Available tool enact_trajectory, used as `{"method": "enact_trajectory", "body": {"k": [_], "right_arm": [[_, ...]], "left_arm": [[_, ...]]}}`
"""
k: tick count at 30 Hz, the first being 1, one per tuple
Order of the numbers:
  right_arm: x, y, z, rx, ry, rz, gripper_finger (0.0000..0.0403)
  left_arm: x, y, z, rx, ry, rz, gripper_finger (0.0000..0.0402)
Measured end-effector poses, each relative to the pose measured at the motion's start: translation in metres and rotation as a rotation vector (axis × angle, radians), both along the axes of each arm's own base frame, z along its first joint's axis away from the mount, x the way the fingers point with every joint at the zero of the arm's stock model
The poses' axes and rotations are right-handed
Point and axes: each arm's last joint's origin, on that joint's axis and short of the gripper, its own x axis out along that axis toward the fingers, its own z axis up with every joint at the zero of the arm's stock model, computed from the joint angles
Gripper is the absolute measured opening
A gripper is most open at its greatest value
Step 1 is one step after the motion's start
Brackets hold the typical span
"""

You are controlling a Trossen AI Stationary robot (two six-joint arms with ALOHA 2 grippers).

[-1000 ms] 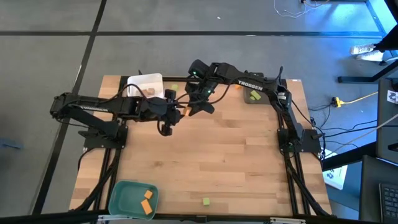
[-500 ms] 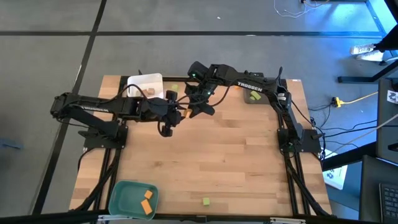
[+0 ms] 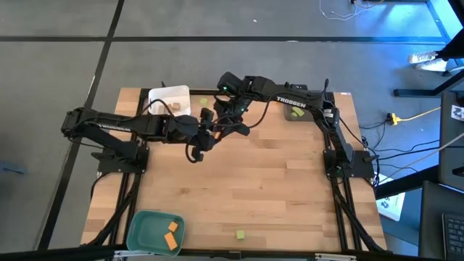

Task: Sort & place blocks by color
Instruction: Put the orange block into the green bin

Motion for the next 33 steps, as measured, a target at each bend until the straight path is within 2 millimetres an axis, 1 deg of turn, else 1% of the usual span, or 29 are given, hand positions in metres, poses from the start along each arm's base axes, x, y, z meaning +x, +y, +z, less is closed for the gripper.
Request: {"method": "enact_trajectory", "body": {"k": [5, 13, 15, 20, 27, 29, 33], "right_arm": [[-0.0003, 0.0013, 0.0001, 0.019, 0.002, 0.012, 0.0133], [-0.0008, 0.0009, -0.0001, 0.023, 0.006, 0.013, 0.0133], [-0.0009, 0.0009, -0.0001, 0.024, 0.008, 0.012, 0.0133], [-0.0015, 0.001, -0.0004, 0.039, 0.022, 0.009, 0.0133], [-0.0016, 0.0014, -0.0006, 0.055, 0.039, 0.002, 0.0133], [-0.0013, 0.0015, -0.0006, 0.067, 0.051, -0.009, 0.0148], [-0.0011, 0.0015, -0.0009, 0.05, 0.049, -0.014, 0.0196]], "left_arm": [[0.0052, 0.0009, -0.0049, 0.031, 0.014, 0.05, 0.0162], [0.0041, 0.0023, -0.0062, 0.067, 0.03, 0.105, 0.016], [0.0039, 0.0024, -0.0062, 0.063, 0.027, 0.118, 0.0153], [0.0034, 0.0022, -0.0071, 0.05, 0.032, 0.123, 0.0119], [0.0036, 0.0008, -0.0074, 0.01, 0.025, 0.113, 0.0119], [0.0032, -0.0015, -0.0071, -0.011, 0.016, 0.114, 0.0119], [0.0016, -0.0054, -0.0073, -0.08, -0.003, 0.143, 0.0113]]}}
